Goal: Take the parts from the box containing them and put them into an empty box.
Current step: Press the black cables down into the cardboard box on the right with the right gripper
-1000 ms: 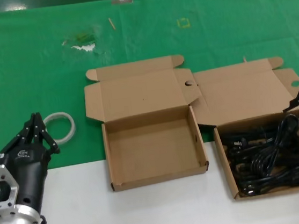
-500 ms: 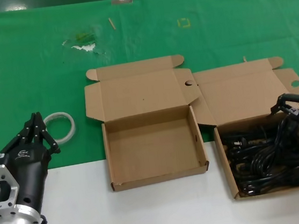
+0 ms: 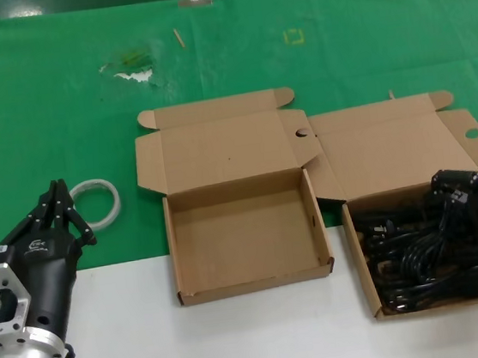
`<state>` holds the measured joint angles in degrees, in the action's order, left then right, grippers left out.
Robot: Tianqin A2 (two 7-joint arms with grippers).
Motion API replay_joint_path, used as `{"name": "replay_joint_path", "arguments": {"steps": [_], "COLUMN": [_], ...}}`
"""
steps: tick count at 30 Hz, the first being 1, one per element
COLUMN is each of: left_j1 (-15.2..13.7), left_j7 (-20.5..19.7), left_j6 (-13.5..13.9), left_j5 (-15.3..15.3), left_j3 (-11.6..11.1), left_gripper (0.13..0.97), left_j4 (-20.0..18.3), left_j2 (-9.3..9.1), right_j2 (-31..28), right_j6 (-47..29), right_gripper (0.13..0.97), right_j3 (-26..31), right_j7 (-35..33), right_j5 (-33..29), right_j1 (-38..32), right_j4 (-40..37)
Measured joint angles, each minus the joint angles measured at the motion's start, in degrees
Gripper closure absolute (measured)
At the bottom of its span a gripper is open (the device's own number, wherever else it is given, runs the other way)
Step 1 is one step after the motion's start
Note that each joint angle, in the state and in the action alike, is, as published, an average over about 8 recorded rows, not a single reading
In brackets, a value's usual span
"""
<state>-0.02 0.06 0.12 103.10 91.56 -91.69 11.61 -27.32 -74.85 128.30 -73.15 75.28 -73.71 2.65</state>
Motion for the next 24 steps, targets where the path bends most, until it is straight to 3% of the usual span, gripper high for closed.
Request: {"name": "replay_joint_path", "arguments": {"steps": [16,24], "left_j1": [0.00,0.00], "left_j7": [0.00,0.00], "left_j6": [0.00,0.00], "left_j5": [0.00,0.00], "left_j3": [0.00,0.00], "left_gripper": [0.941,0.941], "left_j4": [0.00,0.00], "left_j2": [0.00,0.00], "right_j2": [1.46,1.70], "right_j6": [2.63,2.84], "right_gripper": [0.195,0.321], "right_j3": [-2.08,-2.89], "right_j7": [-0.54,-0.26], "right_j5": [-2.19,-2.89], "right_j1": [0.08,-0.07], "right_j4": [-0.88,-0.95]}}
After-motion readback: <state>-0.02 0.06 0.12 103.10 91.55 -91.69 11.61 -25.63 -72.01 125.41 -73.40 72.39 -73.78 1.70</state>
